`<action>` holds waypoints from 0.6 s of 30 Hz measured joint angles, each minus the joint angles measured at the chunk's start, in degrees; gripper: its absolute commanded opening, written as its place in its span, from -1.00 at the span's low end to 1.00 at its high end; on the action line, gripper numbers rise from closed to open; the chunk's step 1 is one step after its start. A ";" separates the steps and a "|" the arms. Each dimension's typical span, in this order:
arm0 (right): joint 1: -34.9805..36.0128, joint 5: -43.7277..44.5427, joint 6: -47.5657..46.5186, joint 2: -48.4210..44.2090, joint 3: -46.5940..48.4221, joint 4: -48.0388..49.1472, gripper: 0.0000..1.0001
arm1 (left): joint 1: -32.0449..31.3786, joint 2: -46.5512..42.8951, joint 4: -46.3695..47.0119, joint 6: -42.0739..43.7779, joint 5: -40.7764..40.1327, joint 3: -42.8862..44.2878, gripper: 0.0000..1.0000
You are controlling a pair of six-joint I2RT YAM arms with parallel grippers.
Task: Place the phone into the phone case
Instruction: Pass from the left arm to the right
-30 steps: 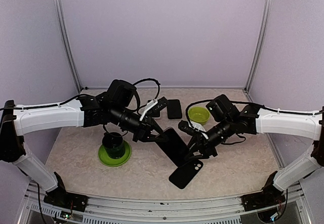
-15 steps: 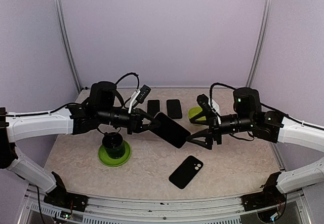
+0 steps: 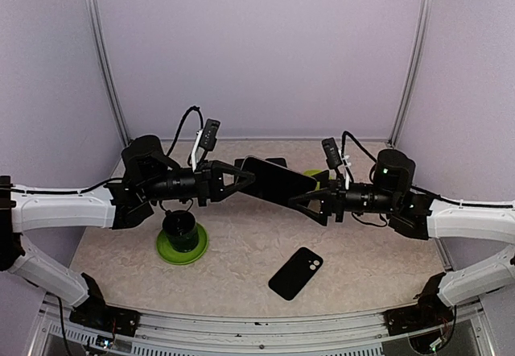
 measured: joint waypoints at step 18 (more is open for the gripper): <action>0.00 -11.82 9.60 5.11 -3.89 21.16 0.38 | -1.20 6.49 9.03 -7.87 -2.21 0.00 -1.00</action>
